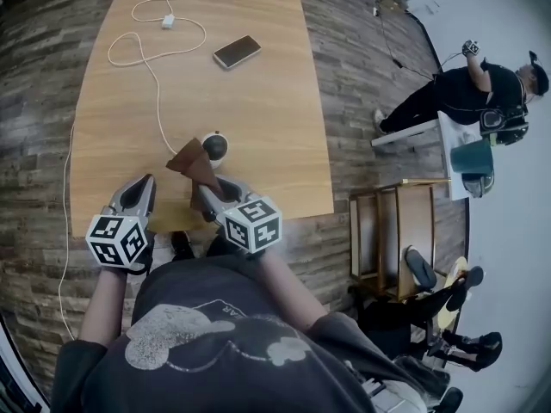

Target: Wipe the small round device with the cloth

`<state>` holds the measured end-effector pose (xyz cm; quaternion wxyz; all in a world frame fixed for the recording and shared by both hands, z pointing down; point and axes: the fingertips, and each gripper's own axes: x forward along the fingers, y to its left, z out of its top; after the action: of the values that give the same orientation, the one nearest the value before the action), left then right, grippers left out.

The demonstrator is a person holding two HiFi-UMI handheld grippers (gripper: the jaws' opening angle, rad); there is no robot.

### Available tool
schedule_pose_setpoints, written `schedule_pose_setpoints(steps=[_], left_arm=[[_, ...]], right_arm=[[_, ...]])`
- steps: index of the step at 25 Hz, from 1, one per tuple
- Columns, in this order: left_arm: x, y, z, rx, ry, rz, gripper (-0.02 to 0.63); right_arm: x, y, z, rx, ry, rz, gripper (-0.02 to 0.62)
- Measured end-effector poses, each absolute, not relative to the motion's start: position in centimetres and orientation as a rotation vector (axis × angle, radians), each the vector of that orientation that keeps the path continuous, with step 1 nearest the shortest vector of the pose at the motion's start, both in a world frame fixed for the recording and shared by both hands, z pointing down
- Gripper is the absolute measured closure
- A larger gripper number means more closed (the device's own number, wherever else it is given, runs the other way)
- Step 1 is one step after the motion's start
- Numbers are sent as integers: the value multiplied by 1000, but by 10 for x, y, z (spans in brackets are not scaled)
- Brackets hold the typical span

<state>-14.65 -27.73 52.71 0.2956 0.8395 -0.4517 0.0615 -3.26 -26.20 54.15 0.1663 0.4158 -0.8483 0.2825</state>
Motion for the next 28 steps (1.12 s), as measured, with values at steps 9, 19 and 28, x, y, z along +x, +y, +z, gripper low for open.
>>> schedule_pose_setpoints(steps=[9, 19, 28], left_arm=[[-119, -243, 509, 2259, -1252, 147, 588], [-60, -152, 498, 2254, -1316, 124, 588], [-15, -47, 496, 2248, -1374, 119, 588]], right_arm=[[8, -230, 520, 1227, -2494, 796, 517], [96, -140, 508, 1303, -2528, 769, 517], [146, -35, 523, 1258, -2543, 796, 517]])
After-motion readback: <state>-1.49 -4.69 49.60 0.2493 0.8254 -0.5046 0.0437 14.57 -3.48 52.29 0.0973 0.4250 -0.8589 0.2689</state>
